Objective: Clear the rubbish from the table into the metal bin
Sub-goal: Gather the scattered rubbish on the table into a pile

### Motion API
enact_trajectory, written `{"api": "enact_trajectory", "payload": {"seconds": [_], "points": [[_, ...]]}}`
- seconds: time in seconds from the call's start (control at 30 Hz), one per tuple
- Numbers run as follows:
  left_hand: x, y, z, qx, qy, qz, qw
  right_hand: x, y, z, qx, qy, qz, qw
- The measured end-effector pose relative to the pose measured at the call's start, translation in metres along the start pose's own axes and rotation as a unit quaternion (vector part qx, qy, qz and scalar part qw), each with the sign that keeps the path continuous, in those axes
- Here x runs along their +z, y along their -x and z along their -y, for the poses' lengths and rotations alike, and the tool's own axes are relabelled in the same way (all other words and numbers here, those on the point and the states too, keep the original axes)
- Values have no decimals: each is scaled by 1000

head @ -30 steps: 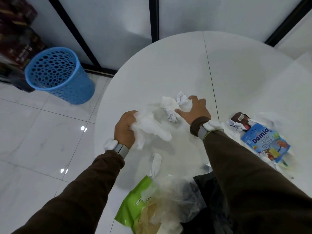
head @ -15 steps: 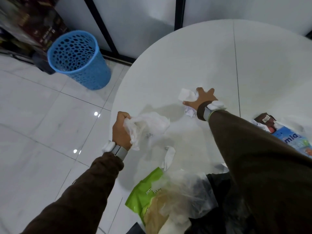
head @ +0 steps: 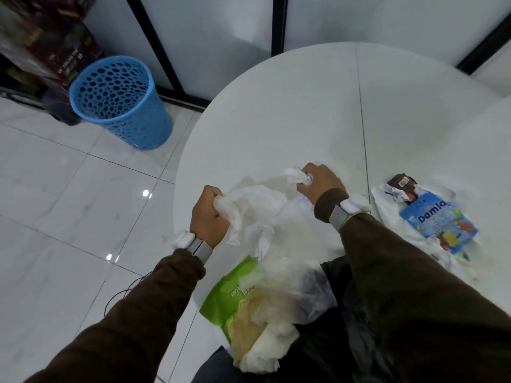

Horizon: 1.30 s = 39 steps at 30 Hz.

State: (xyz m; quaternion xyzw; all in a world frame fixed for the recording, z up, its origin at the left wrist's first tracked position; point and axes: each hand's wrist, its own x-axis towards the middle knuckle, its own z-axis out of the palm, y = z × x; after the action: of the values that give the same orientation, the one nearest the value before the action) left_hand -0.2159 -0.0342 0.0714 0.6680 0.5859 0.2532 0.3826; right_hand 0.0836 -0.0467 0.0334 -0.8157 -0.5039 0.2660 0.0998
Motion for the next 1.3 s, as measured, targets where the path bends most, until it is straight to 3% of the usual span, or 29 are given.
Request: {"api": "enact_trajectory", "payload": {"seconds": [0.27,0.43,0.5,0.57,0.63,0.73,0.8,0.9,1.07,1.2,1.3], "points": [[1,68,-35,72,5,49,996,-33,179,-11,16,-86,-43,995],[10,110,-42,92,-10,86,992,-5,258,-12,52,-197,-95,974],[21,126,-36,88,-35,108,990,20,277,-19,51,-192,-118,973],[37,141,-26,77,-90,159,980,47,292,-31,29,-110,-134,984],[56,158,-13,63,-172,228,956,68,303,-45,-4,-2,-108,994],[78,180,3,63,-282,317,903,87,316,-57,3,121,6,993],[85,187,9,82,-335,348,872,95,319,-61,14,153,77,985],[91,190,11,98,-362,376,848,96,321,-67,22,160,105,981],[81,177,0,93,-318,394,857,76,309,-68,43,102,117,987],[63,152,-17,122,-296,318,892,34,289,-57,57,82,199,975],[53,127,-30,123,-297,261,910,0,276,-42,60,114,202,971]]}}
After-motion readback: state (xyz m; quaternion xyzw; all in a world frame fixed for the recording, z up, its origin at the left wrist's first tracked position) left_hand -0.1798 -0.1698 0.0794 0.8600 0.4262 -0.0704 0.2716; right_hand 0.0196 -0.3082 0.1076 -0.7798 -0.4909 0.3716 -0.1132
